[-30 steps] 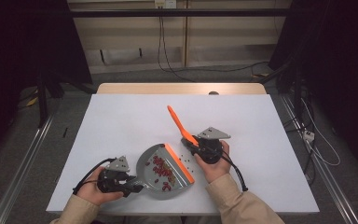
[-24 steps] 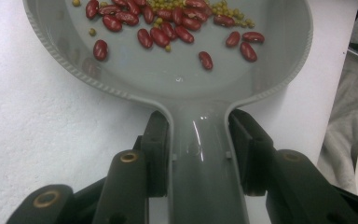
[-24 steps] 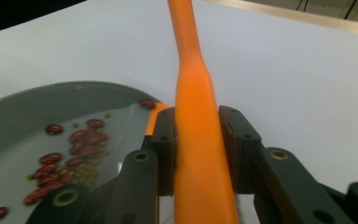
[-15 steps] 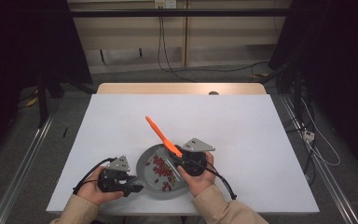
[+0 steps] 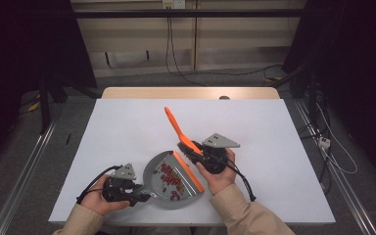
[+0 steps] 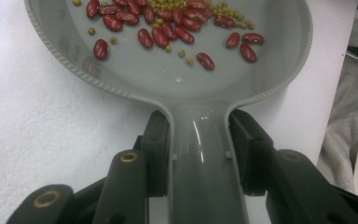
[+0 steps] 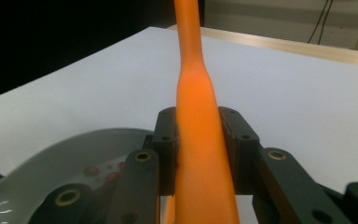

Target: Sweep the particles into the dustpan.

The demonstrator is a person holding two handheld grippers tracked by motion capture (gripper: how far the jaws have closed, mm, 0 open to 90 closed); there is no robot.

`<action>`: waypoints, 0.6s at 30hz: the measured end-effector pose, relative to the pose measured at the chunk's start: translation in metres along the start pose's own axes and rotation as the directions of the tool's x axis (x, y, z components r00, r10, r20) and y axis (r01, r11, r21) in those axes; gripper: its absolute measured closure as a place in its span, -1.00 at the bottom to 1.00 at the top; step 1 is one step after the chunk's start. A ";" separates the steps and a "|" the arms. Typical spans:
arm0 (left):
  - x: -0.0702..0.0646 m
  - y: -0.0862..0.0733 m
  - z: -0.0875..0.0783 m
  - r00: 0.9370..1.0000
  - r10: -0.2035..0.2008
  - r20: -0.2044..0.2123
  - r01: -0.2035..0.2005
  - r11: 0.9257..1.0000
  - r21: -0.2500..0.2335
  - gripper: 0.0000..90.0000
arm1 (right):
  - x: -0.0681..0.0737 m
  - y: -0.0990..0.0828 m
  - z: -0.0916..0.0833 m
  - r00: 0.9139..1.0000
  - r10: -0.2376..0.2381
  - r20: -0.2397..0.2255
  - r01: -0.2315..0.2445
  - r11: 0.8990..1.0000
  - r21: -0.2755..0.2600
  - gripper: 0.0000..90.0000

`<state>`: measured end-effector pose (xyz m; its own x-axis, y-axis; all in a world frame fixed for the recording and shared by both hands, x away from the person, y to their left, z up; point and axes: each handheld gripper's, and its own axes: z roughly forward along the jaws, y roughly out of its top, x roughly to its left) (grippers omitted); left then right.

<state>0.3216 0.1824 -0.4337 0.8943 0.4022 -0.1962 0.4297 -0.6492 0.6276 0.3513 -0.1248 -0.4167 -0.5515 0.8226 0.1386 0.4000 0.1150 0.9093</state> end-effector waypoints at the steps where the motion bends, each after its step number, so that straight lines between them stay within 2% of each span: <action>1: 0.000 0.000 0.000 1.000 -0.004 0.001 0.004 1.000 -0.002 0.38 | -0.004 -0.001 0.000 1.000 -0.008 0.018 0.008 1.000 0.010 0.57; 4: 0.000 0.000 0.000 1.000 -0.004 0.000 0.004 1.000 -0.001 0.38 | -0.009 -0.009 0.001 0.995 -0.065 0.077 0.063 0.997 0.039 0.57; 6: 0.000 0.001 0.000 1.000 0.000 0.000 0.000 1.000 0.006 0.38 | -0.011 -0.019 0.005 0.995 -0.057 0.082 0.052 0.996 0.066 0.57; 7: 0.001 0.001 0.000 1.000 -0.001 0.000 0.001 1.000 0.004 0.38 | -0.009 -0.023 0.005 0.997 -0.045 0.062 0.043 0.998 0.047 0.57; 9: 0.000 0.001 0.000 1.000 -0.003 -0.015 0.003 1.000 0.006 0.38 | 0.001 -0.024 0.005 0.998 -0.030 0.050 0.028 0.998 0.056 0.56; 10: 0.001 0.002 0.000 1.000 0.002 -0.004 -0.002 1.000 0.007 0.38 | 0.006 -0.026 0.006 0.999 -0.026 0.032 0.024 0.998 0.058 0.55; 12: 0.000 0.002 0.000 1.000 -0.002 -0.015 0.002 1.000 0.008 0.38 | 0.016 -0.028 0.008 0.999 -0.034 0.002 0.034 0.997 0.066 0.54; 13: 0.001 0.001 0.000 1.000 -0.003 -0.004 0.003 1.000 0.002 0.38 | 0.020 -0.028 0.008 0.999 -0.030 -0.019 0.031 0.998 0.060 0.55; 18: 0.001 0.000 0.000 1.000 -0.009 0.001 0.009 1.000 -0.002 0.38 | 0.024 -0.020 0.003 0.995 0.041 -0.088 -0.041 0.999 0.010 0.57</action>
<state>0.3226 0.1821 -0.4339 0.8905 0.4076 -0.2023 0.4374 -0.6445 0.6271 0.3320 -0.1059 -0.4330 -0.5968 0.7744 0.2100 0.4292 0.0870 0.8990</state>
